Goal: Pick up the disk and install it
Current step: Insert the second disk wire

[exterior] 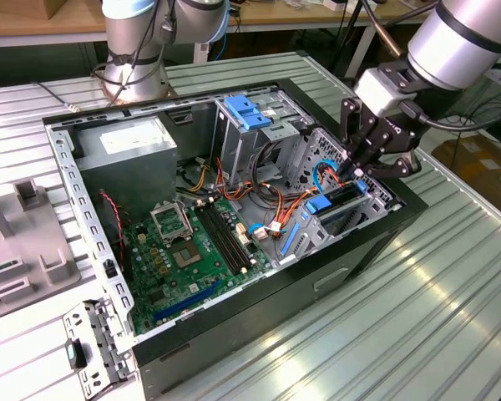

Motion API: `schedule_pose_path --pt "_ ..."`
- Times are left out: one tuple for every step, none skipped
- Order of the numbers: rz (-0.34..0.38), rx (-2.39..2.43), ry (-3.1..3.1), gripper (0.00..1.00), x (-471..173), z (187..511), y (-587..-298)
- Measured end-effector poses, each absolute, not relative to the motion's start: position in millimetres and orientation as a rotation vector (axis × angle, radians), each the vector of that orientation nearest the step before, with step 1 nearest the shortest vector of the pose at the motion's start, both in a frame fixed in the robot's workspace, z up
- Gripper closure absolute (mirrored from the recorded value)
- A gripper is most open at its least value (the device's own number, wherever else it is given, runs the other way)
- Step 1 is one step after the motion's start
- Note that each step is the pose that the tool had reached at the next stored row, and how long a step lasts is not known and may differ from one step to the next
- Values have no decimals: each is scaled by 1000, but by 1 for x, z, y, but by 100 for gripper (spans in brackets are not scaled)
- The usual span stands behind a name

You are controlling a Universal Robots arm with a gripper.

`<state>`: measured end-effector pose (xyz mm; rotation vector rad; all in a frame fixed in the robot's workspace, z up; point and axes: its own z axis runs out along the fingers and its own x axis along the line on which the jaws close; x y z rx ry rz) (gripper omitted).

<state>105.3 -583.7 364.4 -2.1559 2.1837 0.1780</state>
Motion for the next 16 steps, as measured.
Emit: schedule_pose_path --pt "178 -2156 2184 84 105 364 -584" --pt "178 -2156 2184 84 105 364 -585" --pt "178 -2156 2184 84 105 364 -585" --pt "178 -2156 2184 84 104 364 -586" --pt "178 -2156 2184 84 104 363 -586" --pt "178 -2156 2184 84 104 363 -587" --pt "178 -2156 2184 84 104 362 -587" --pt "178 -2156 2184 84 104 360 -587" --pt "178 -2156 2184 84 104 360 -588" --pt "178 -2156 2184 84 103 359 -588" --pt "178 -2156 2184 84 103 359 -588" --pt "178 -2156 2184 84 103 358 -588" --pt "178 -2156 2184 84 102 356 -588" --pt "178 -2156 2184 84 102 356 -588" --pt "178 -2156 2184 84 101 355 -588" --pt "178 -2156 2184 84 101 354 -588"
